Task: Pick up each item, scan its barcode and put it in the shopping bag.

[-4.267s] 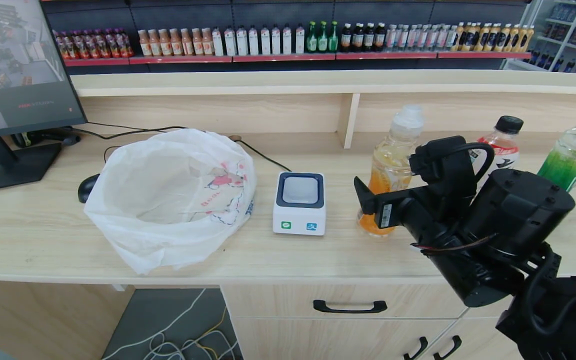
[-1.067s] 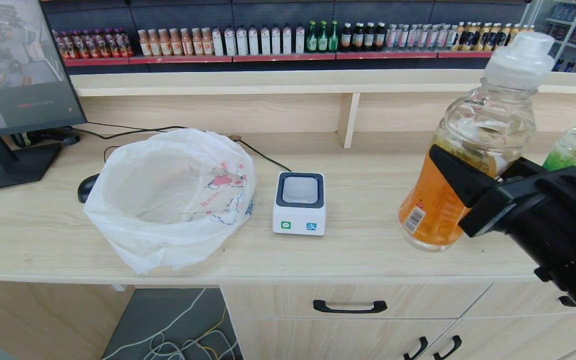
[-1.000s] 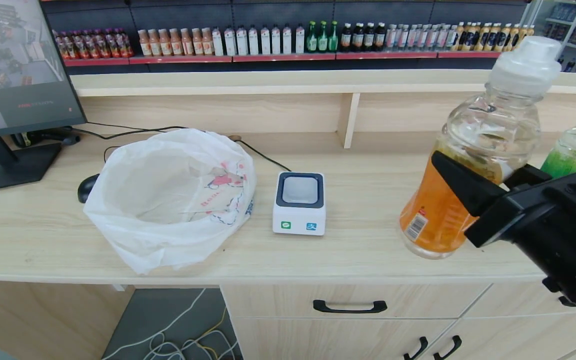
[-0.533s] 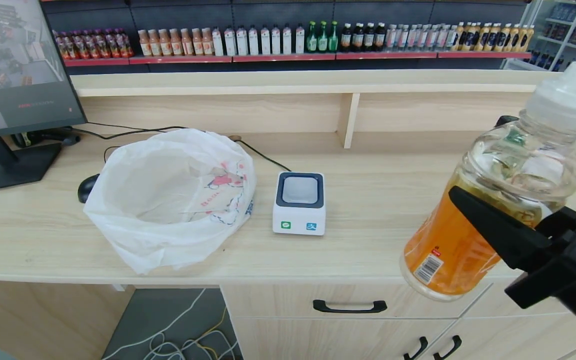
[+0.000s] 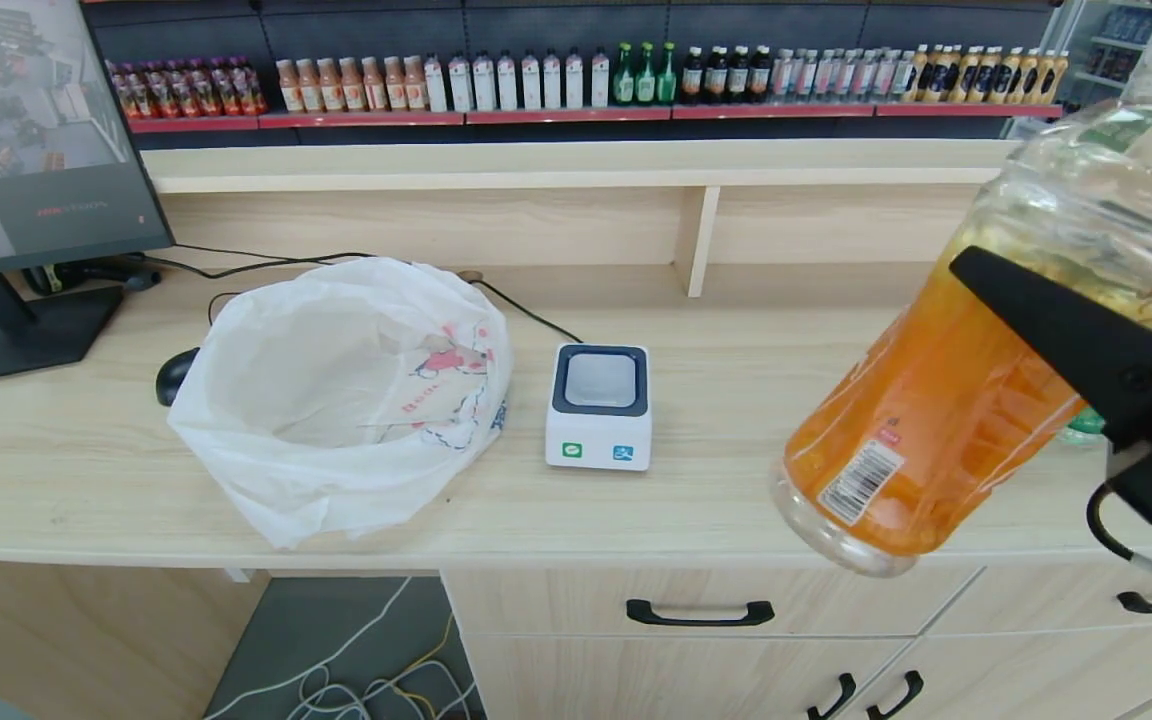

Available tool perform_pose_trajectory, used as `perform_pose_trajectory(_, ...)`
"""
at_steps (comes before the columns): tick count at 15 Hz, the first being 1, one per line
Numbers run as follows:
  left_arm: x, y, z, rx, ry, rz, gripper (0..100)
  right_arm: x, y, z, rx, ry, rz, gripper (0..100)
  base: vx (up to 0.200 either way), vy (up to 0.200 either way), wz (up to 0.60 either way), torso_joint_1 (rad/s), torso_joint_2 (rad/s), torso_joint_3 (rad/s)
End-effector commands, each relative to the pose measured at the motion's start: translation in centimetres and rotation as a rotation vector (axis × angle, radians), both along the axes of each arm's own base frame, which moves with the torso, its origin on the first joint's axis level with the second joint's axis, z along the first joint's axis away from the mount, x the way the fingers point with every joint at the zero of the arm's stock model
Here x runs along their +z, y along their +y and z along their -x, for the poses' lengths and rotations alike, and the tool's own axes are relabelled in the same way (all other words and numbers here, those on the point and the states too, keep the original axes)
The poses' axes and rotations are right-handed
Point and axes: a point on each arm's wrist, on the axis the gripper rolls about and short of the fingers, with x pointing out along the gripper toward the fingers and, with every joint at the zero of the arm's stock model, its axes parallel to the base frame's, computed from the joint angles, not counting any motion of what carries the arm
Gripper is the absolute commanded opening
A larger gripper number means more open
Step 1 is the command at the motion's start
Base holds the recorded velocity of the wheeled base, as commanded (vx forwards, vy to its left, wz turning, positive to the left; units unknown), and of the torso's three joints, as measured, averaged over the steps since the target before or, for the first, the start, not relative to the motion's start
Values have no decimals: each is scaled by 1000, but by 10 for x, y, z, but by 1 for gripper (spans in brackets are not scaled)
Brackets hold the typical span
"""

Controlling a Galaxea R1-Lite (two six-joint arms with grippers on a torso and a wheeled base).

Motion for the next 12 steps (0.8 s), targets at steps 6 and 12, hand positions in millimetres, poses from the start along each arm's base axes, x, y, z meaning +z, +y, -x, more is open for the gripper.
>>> perform_pose_trajectory(6, 0, 0, 0, 1, 1, 0, 100, 41, 13, -9, 97, 79, -219, 0, 0, 0, 0, 0, 0, 0)
perform_pose_trajectory(12, 0, 0, 0, 1, 0, 0, 100, 64, 24, -6, 176, 150, -274, 0, 0, 0, 0, 0, 0, 0)
